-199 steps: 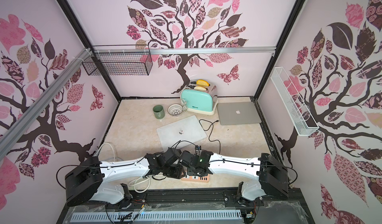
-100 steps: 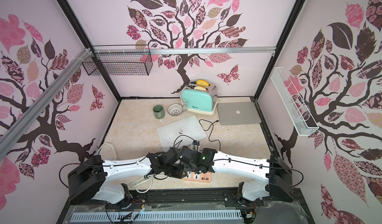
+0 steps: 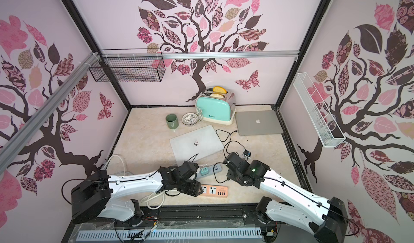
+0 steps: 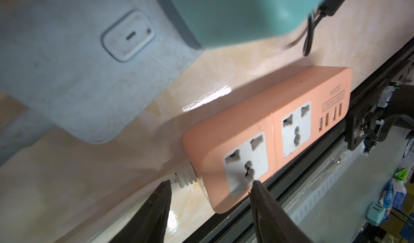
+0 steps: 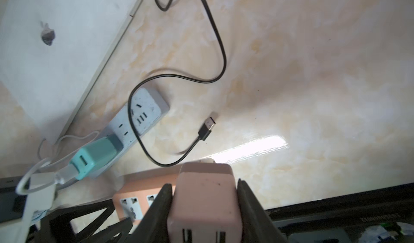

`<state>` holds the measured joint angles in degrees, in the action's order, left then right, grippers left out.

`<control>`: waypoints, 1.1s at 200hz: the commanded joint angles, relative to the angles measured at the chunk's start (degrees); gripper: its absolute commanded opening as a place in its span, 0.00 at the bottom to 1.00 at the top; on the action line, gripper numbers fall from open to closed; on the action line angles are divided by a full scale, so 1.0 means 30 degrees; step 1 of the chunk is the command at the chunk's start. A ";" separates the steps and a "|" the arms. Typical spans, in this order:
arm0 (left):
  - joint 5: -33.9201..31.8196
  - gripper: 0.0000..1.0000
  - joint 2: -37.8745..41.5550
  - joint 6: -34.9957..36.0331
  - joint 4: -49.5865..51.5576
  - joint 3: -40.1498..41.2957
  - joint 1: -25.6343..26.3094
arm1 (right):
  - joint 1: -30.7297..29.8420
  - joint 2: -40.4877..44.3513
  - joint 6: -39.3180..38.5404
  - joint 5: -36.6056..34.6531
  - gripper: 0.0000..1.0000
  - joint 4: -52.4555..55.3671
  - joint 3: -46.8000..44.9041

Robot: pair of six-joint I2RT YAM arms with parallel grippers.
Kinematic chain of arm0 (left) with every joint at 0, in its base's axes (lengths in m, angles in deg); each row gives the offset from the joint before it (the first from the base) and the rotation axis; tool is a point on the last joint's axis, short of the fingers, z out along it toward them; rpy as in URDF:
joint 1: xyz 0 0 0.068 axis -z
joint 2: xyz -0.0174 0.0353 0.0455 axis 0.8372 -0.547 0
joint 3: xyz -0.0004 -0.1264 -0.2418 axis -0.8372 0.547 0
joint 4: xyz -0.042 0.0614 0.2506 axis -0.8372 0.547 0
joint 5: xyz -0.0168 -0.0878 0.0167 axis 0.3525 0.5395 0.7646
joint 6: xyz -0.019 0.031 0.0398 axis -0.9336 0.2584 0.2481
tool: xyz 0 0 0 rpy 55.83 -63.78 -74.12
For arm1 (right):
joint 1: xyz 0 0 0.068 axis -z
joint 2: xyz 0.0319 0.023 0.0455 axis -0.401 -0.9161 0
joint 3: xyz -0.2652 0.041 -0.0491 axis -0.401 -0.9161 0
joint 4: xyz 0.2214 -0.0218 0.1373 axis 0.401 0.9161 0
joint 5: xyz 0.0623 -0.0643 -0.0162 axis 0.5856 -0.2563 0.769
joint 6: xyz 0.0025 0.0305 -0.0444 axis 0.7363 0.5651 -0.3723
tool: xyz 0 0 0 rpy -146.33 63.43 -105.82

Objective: Unplug the laptop charger
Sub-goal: Remove the plug from the socket, then place the plug at the center of the board.

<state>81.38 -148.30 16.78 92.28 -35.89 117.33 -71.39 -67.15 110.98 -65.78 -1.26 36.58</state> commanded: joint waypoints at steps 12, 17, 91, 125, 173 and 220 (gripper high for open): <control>-0.0156 0.63 0.0424 0.0370 0.1820 -0.0551 -0.0062 | 0.0474 -0.1503 -0.2285 0.1061 0.16 -0.1423 0.0703; -0.0162 0.64 0.0501 0.0387 0.1873 -0.0614 -0.0093 | 0.0503 -0.1817 -0.2476 0.1221 0.16 -0.1577 0.0755; 0.0043 0.72 0.1803 0.1395 0.3036 -0.1450 -0.0263 | 0.1908 -0.3958 -0.3946 0.2357 0.25 -0.3519 0.0703; 0.0072 0.74 0.2800 0.1713 0.4259 -0.1379 -0.0496 | 0.2962 -0.4804 -0.4643 0.3199 0.30 -0.4481 0.0333; 0.1056 0.77 0.6039 0.1763 0.5354 -0.0030 -0.2524 | 0.3052 -0.6044 -0.5074 0.3417 0.38 -0.4929 0.0316; 0.0822 0.79 0.7147 0.1469 0.6134 0.0359 -0.2761 | 0.3069 -0.6730 -0.5099 0.3480 0.45 -0.5195 0.0143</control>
<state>83.54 -128.10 21.22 109.05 -35.76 109.24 -62.38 -86.72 96.37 -55.46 -15.90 36.88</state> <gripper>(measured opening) 0.785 0.443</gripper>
